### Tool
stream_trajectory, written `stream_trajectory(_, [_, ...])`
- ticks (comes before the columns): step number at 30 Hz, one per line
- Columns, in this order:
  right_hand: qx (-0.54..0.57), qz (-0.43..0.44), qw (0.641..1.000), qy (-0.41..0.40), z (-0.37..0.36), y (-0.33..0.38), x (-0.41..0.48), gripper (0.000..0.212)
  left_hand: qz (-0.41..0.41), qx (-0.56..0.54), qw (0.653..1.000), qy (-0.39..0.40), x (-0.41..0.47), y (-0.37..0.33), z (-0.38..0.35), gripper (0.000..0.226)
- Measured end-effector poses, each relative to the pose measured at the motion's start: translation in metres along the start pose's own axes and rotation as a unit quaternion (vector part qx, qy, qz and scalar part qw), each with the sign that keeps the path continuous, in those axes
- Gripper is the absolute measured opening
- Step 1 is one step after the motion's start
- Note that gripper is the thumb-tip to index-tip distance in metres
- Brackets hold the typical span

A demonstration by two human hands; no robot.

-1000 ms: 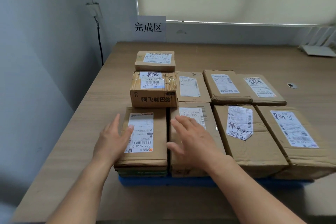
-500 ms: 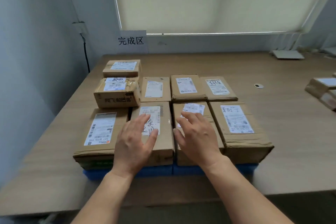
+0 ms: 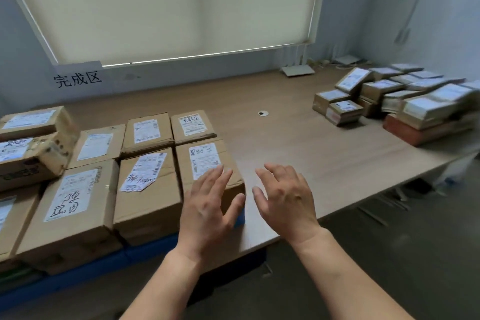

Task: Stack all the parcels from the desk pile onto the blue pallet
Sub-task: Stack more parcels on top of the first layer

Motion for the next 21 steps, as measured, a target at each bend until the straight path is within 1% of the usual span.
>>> stream_trajectory(3, [-0.032, -0.020, 0.999, -0.006, 0.017, -0.044, -0.011, 0.038, -0.017, -0.021, 0.999, 0.022, 0.003, -0.037, -0.032, 0.059])
stream_trajectory(10, [-0.080, -0.071, 0.994, -0.022, 0.036, -0.125, -0.024, 0.040, -0.060, -0.055, 0.995, 0.053, 0.016, -0.099, -0.095, 0.058])
stream_trajectory(14, [-0.107, -0.087, 0.990, -0.010, 0.031, -0.172, -0.027, 0.042, -0.074, -0.068, 0.992, 0.070, 0.028, -0.123, -0.138, 0.058])
stream_trajectory(21, [-0.139, -0.096, 0.985, 0.028, 0.005, -0.268, 0.002, 0.041, -0.061, -0.063, 0.992, 0.091, 0.078, -0.158, -0.233, 0.060])
Point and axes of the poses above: each hand's wrist, its own x-axis towards the middle knuckle, its own z-axis out of the back of the hand, y = z × x, the point moved 2 cm from there along x, towards the middle knuckle, and after that the axes turned 14 degrees about -y, right-handed, at the moved point
